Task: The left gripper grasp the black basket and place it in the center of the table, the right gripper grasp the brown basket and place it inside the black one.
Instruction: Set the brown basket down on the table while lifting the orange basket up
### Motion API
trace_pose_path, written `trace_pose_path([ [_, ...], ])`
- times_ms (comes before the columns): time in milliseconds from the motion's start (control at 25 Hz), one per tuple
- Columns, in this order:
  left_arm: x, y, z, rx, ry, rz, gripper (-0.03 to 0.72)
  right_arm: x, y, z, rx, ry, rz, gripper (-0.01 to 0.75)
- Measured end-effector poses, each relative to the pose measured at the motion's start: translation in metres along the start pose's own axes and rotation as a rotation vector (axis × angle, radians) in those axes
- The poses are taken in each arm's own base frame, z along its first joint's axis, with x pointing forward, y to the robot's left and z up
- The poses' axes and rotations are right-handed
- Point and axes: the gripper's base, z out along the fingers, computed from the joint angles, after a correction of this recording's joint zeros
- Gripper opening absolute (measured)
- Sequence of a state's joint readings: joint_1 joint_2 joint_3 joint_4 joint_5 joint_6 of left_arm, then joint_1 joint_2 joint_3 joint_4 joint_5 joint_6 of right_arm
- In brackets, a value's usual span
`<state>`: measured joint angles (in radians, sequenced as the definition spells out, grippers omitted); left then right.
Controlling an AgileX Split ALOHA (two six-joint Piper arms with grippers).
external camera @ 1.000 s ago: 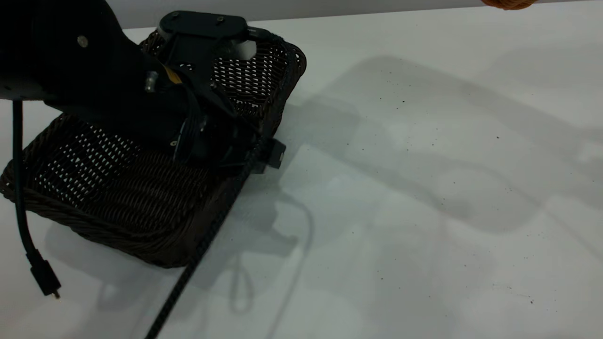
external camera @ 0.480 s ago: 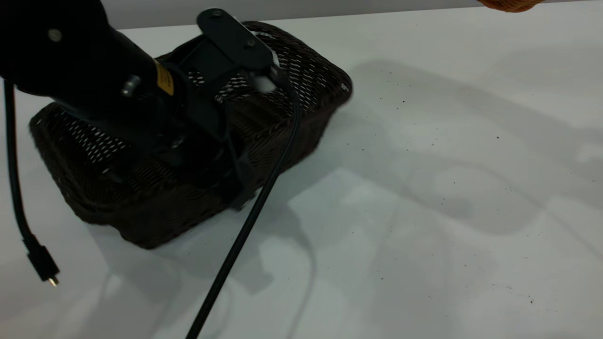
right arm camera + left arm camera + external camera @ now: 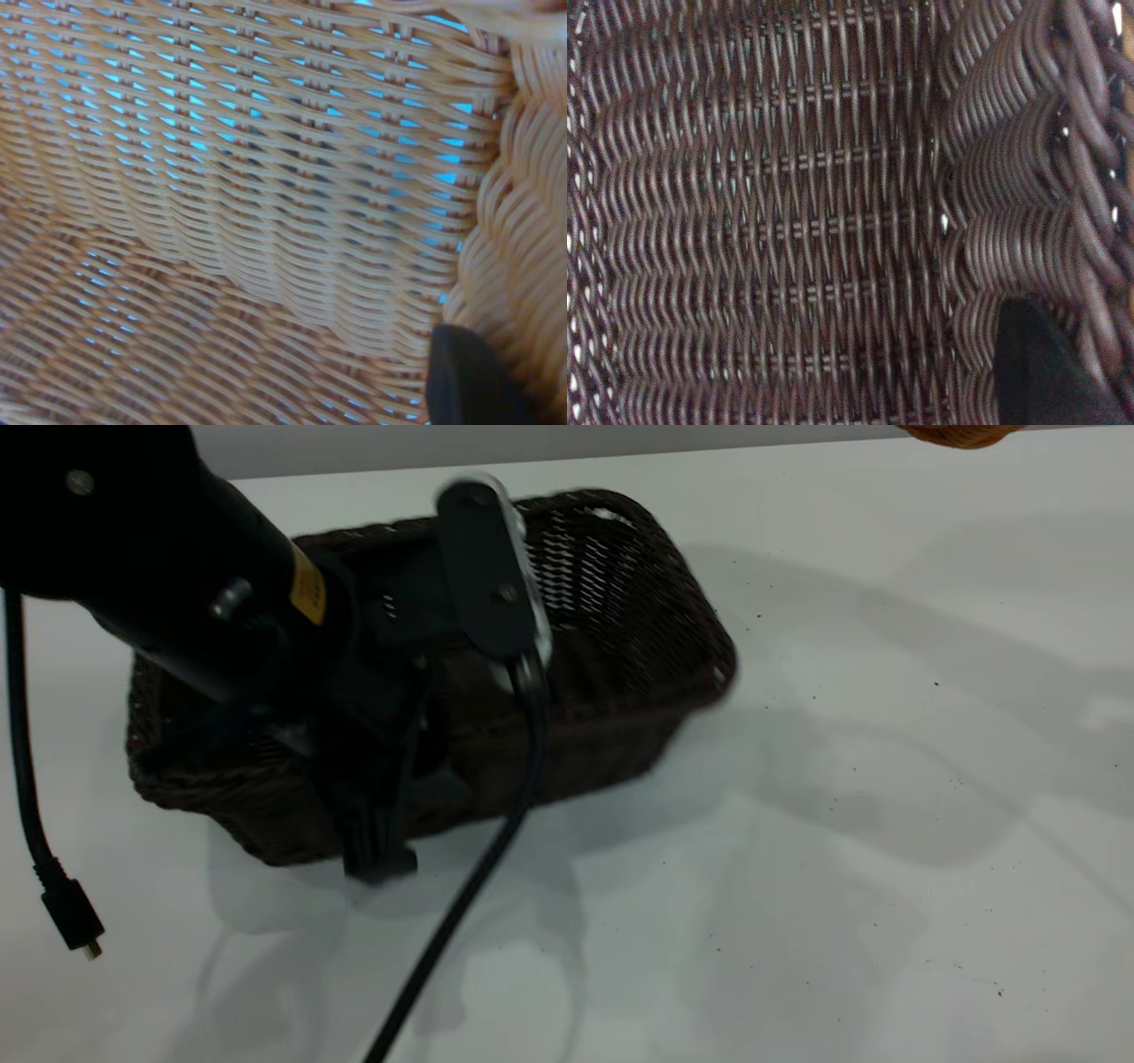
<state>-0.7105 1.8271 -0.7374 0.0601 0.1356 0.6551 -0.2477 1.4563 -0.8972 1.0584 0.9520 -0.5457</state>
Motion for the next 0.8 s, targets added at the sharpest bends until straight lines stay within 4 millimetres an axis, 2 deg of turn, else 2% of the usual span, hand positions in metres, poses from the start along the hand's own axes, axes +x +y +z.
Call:
trace_pose_path([
  [280, -0.012, -0.023, 0.0, 0.042, 0.01, 0.196, 0.111, 0.0, 0.001, 0.0, -0.008, -0.005, -0.015, 0.111],
  [800, -0.009, -0.026, 0.0, 0.059, 0.032, 0.195, 0.109, 0.0, 0.001, 0.0, -0.009, 0.0, -0.02, 0.111],
])
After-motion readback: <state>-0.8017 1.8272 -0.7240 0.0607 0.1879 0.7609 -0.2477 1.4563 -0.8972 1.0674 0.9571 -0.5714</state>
